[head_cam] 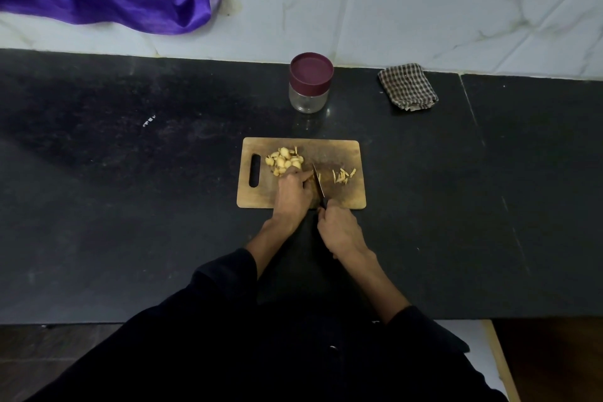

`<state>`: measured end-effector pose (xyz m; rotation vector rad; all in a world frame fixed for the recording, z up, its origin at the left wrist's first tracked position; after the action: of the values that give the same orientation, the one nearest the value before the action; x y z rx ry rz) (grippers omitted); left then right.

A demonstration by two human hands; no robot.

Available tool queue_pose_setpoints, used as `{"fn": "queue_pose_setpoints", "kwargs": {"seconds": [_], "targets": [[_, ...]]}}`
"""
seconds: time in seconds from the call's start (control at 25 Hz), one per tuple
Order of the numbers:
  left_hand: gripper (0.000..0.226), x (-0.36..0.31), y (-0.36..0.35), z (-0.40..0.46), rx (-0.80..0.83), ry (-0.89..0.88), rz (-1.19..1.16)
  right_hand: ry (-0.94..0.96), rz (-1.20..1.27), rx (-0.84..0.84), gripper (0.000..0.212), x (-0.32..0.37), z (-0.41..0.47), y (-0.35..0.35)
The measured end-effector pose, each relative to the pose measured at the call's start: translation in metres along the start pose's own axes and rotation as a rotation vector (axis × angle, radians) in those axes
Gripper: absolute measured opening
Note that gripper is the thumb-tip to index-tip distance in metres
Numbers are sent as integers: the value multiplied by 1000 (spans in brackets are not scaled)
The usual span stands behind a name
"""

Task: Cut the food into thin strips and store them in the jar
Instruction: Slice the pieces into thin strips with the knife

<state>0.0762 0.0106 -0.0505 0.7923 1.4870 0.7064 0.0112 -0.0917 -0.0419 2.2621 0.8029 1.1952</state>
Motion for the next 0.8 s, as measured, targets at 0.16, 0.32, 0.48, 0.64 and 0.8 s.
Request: {"fn": "queue_pose_setpoints", "kwargs": {"seconds": [0.16, 0.32, 0.48, 0.64, 0.8], "targets": [[32, 1, -1, 1, 9, 3, 6, -18, 12, 12, 23, 2, 0, -2], [30, -1, 1, 1, 13, 2, 18, -113, -12, 78, 23, 10, 4, 4], [26, -2, 1, 2, 33, -36, 37, -231, 16, 127, 21, 24, 9, 13], [31, -3, 2, 2, 12, -3, 17, -223, -11, 104, 25, 7, 5, -5], [31, -3, 1, 1, 12, -3, 42, -169, -64, 76, 30, 0, 4, -14]]}}
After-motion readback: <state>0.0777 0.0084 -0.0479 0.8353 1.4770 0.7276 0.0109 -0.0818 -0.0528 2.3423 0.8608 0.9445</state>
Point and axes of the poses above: each hand's wrist, its own z-axis towards the middle knuckle, its own y-axis out of the back of the hand, x = y × z, the point moved 6 cm from there along z, towards the middle knuckle, and after that the axes turned 13 degrees about z, right-handed, at the moved point
